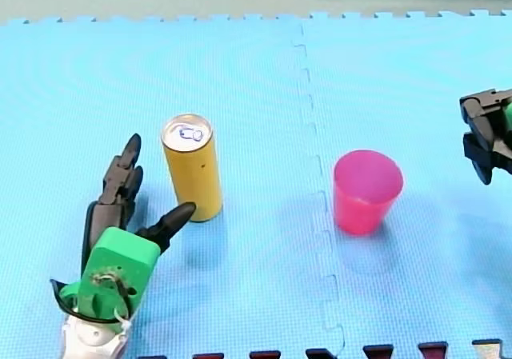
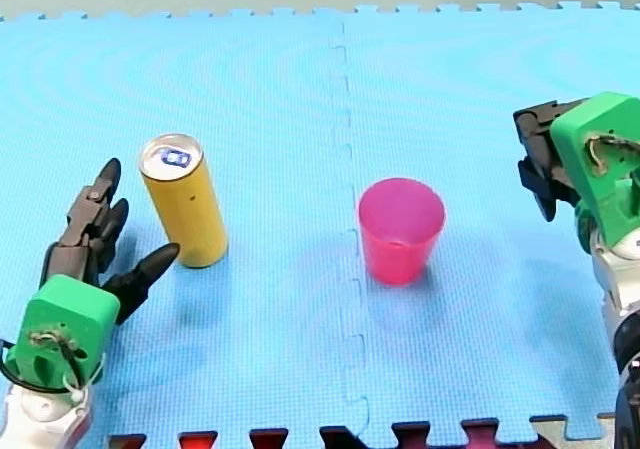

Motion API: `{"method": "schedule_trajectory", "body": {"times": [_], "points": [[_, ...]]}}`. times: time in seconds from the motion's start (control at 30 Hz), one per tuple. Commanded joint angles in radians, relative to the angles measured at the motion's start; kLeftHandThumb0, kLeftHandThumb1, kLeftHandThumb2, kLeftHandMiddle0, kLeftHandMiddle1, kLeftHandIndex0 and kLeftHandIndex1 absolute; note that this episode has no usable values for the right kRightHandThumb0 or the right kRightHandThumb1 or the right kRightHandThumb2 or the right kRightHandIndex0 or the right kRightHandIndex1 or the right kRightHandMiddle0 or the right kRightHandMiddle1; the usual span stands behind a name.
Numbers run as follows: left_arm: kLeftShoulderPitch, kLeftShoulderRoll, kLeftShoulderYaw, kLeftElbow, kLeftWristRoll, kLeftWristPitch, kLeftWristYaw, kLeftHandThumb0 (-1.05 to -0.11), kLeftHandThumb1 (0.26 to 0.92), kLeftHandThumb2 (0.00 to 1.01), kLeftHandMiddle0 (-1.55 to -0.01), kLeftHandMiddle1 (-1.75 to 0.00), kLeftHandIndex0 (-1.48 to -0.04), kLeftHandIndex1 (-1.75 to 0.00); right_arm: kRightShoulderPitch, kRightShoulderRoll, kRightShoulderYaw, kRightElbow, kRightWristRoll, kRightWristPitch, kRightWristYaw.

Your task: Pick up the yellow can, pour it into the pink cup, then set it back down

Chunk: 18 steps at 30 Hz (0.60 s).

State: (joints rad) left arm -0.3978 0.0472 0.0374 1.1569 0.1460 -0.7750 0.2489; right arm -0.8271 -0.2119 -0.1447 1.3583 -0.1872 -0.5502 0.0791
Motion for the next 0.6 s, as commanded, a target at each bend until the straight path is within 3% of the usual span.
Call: {"method": "schedule_trajectory", "body": {"times": [0.0,0.57], "points": [[-0.005,0.003,-0.001,0.002,0.001,0.005,0.000,-1.048,0.867,0.00,-0.30,0.00,-0.25,0.00,0.001,-0.006,0.000,-0.001,-0.001,-0.008,-0.003],[-0.008,0.015,-0.017,0.003,0.014,0.021,-0.012,-1.048,0.870,0.00,-0.29,0.00,-0.25,0.00,0.005,-0.004,-0.007,0.000,0.006,-0.012,0.000]]}}
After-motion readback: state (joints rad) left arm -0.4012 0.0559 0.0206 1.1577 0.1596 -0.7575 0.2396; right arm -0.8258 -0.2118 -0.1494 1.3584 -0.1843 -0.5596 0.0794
